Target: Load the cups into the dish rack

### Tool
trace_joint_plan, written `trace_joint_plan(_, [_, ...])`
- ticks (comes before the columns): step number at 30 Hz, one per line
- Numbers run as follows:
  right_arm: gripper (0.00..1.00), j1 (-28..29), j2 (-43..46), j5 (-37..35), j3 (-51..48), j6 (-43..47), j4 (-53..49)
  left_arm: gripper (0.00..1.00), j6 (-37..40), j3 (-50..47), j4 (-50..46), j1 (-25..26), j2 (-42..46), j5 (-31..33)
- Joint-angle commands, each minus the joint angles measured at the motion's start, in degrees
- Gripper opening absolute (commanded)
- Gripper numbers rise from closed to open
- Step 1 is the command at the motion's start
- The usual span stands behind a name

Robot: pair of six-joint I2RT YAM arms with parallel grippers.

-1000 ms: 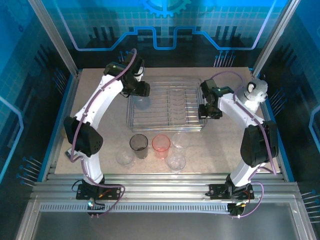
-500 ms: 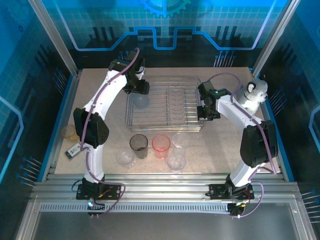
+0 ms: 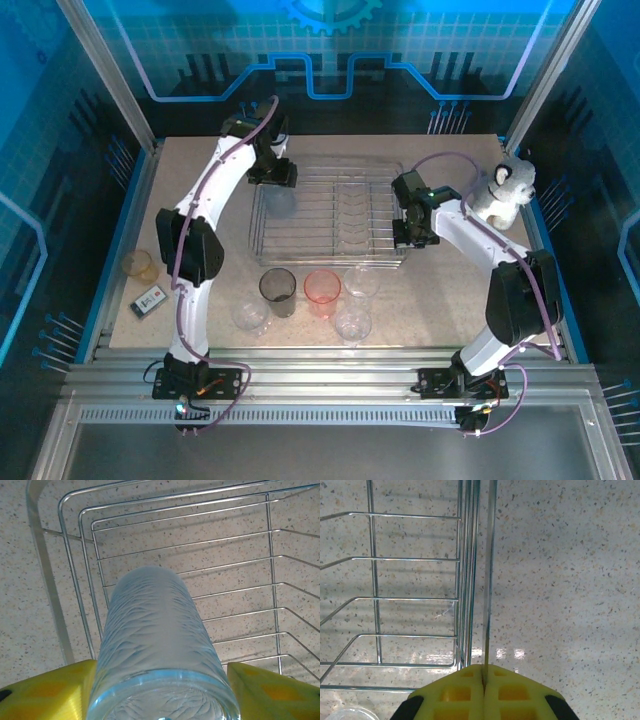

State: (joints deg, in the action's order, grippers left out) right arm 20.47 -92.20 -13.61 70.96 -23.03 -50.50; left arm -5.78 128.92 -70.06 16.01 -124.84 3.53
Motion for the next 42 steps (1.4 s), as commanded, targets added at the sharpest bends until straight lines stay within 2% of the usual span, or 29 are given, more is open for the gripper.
trace_joint_plan(1, [0.00, 0.99, 0.24, -0.75, -2.14, 0.61, -4.34, 0.00, 1.03, 3.52, -2.12, -0.71, -2.46, -2.47])
trace_joint_plan(22, [0.00, 1.06, 0.19, -2.20, -2.84, 0.90, -4.37, 0.00, -0.12, 16.41, -2.53, -3.64, -10.94, -4.62])
trace_joint_plan(29, [0.14, 1.13, 0.01, -2.39, -2.93, 0.51, -4.17, 0.01, -0.26, 16.89, -1.32, -4.36, -12.01, -4.94])
trace_joint_plan(31, [0.20, 1.23, 0.03, -2.48, -2.87, 0.28, -4.09, 0.10, -0.28, 16.82, -0.97, -4.58, -12.01, -4.68])
trace_joint_plan(32, [0.23, 1.19, 0.09, -2.63, -2.94, 0.25, -4.08, 0.17, -0.23, 16.80, -0.75, -4.67, -12.01, -4.60])
trace_joint_plan(33, [0.26, 1.29, 0.18, -2.74, -2.93, 0.14, -3.99, 0.30, -0.32, 16.77, -0.40, -4.83, -12.01, -4.46])
trace_joint_plan(36, [0.31, 1.40, 0.49, -2.92, -2.93, -0.04, -3.71, 0.46, -0.61, 16.63, 0.73, -5.02, -12.01, -4.30])
trace_joint_plan(42, [0.37, 1.49, 0.84, -3.27, -2.83, 0.00, -3.81, 0.62, -0.57, 16.37, 2.25, -5.11, -12.19, -3.99])
